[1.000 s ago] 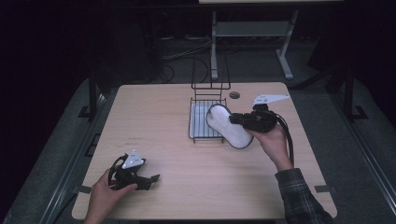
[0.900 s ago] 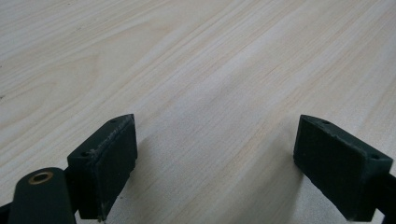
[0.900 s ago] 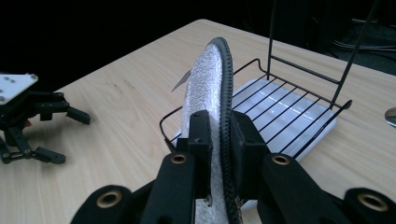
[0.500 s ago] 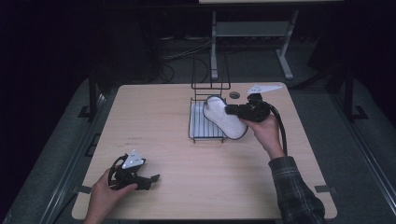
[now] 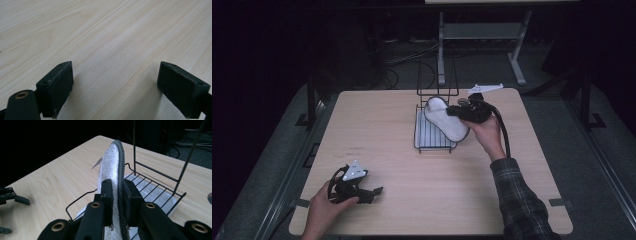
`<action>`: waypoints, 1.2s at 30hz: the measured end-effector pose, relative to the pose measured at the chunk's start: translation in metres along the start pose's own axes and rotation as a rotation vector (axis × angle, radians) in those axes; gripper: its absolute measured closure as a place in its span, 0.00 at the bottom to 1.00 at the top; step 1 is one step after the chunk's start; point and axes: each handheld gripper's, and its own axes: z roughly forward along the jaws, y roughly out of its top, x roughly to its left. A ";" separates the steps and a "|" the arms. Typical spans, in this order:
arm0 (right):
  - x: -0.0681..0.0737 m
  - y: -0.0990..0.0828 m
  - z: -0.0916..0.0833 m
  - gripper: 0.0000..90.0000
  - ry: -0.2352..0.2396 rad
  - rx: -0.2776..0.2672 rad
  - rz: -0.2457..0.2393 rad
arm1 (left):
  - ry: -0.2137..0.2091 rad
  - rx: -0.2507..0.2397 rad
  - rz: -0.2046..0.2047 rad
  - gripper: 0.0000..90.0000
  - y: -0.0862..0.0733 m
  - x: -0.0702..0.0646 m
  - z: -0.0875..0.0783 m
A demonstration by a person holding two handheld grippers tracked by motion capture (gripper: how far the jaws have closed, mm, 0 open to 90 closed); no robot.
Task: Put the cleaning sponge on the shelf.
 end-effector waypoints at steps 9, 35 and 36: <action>-0.003 -0.004 0.021 0.88 -0.007 0.004 0.029 | -0.001 -0.001 -0.002 0.14 0.000 0.000 0.000; -0.012 -0.013 0.044 0.81 -0.052 0.018 0.050 | 0.001 0.001 0.002 0.14 0.000 0.000 0.000; -0.012 -0.013 0.044 0.81 -0.053 0.019 0.048 | 0.001 0.002 0.002 0.14 0.000 0.000 0.000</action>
